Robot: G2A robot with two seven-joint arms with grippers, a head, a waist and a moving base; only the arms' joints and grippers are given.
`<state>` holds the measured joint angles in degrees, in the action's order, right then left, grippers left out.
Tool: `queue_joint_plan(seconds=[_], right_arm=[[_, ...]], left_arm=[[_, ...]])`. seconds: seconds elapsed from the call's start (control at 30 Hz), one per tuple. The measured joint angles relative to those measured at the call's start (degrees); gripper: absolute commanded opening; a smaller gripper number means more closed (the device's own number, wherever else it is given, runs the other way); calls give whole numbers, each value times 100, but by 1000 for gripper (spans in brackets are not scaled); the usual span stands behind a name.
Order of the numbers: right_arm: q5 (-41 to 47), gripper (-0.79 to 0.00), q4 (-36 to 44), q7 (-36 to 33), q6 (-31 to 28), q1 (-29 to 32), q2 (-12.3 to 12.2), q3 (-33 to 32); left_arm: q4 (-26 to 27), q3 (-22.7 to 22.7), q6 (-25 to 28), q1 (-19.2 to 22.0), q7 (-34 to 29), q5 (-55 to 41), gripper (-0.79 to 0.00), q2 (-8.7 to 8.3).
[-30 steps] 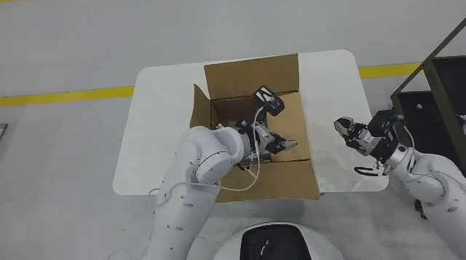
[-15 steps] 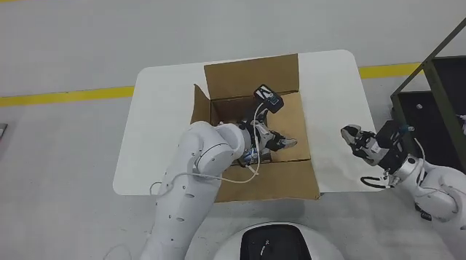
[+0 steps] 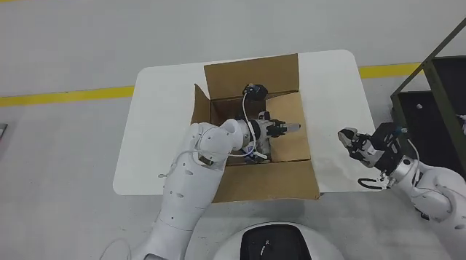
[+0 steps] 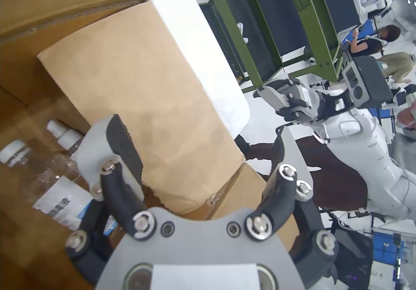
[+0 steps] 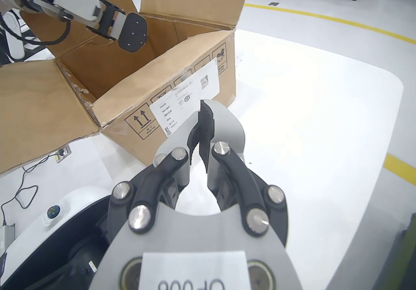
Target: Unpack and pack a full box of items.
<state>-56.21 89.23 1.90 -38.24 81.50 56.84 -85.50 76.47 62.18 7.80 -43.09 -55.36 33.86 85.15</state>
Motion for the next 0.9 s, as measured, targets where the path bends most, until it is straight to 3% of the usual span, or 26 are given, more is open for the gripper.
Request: queue_joint_plan(seconds=[0.2,0.37,0.9], right_arm=[[32,-785,-213,-92,-36,-214,47,264],[46,-785,-477,-201,-55,-517,109,599],[101,-785,-1008,-257,-42,-1123,290,1336]], left_arm=[[-499,-74,-107,133,175,-75,0,11],[-566,-213,-325,165,381,588,0,4],[-775,-187,-92,154,124,-947,0,31]])
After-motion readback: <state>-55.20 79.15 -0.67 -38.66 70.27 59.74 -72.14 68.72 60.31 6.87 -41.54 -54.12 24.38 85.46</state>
